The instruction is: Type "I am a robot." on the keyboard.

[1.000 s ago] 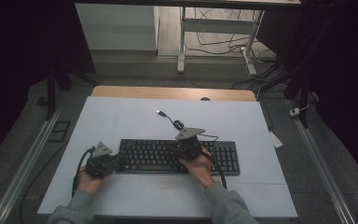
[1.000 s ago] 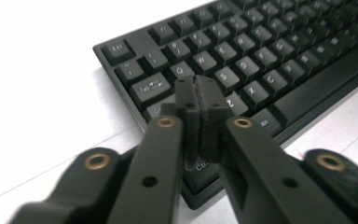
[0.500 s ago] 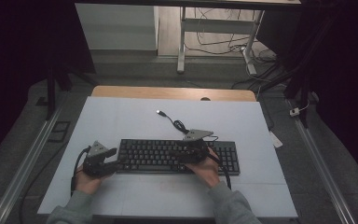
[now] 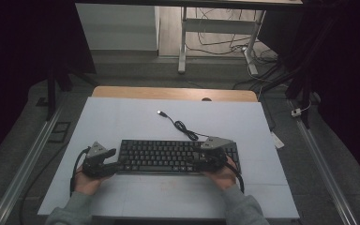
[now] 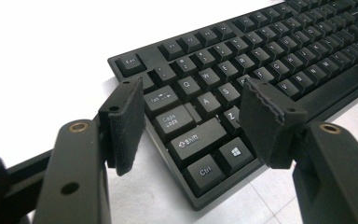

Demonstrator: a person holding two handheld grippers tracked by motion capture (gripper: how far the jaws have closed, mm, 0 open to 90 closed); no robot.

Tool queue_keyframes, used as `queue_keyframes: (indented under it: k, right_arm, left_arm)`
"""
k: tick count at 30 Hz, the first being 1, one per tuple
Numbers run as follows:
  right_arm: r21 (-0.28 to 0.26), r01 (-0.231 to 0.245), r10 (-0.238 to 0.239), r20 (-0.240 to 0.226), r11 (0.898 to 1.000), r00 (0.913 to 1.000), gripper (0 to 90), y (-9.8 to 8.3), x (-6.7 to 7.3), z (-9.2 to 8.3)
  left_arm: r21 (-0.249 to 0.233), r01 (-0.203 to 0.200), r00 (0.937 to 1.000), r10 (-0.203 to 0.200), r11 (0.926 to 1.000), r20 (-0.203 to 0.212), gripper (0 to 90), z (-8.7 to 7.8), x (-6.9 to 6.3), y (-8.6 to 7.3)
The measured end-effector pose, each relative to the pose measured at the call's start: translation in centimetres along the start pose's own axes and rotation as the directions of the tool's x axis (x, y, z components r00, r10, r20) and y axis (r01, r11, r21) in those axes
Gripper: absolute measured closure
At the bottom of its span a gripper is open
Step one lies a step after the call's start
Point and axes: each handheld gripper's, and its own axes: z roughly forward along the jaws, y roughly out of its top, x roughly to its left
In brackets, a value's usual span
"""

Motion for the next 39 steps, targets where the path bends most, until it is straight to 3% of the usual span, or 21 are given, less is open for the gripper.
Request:
queue_keyframes:
  k: [3,7,15,20,26,39]
  right_arm:
    - [-0.003,-0.027,0.027,0.033,1.0,0.9991,46.0,-1.4,-0.4,-1.8]
    - [-0.019,-0.055,0.055,0.033,0.998,0.9979,46.2,-1.8,-1.0,-2.1]
    - [-0.024,-0.032,0.033,0.04,0.999,0.9987,46.5,-1.7,-1.2,-1.6]
    - [-0.016,-0.036,0.036,0.038,0.999,0.9986,47.0,-1.7,-1.3,-1.5]
    - [-0.013,-0.032,0.032,0.041,0.999,0.9986,47.5,-1.7,-1.2,-1.5]
    - [0.009,-0.027,0.027,0.034,1.0,0.9991,48.1,-1.8,-1.2,-1.1]
  left_arm:
    - [-0.002,0.004,1.0,-0.004,1.0,0.002,39.8,-0.1,0.2,0.0]
    - [-0.005,-0.006,1.0,0.006,1.0,0.004,40.0,-0.1,0.0,0.1]
    - [-0.008,-0.025,0.9993,0.025,0.9997,0.029,42.6,-0.1,-0.6,0.3]
    - [-0.019,-0.023,0.9969,0.024,0.9996,0.075,43.9,-0.3,-1.4,0.7]
    - [-0.005,-0.058,0.9927,0.058,0.9983,0.106,45.3,0.0,-2.8,1.2]
    - [0.032,-0.132,0.9819,0.126,0.9908,0.141,67.6,1.3,-4.9,1.2]
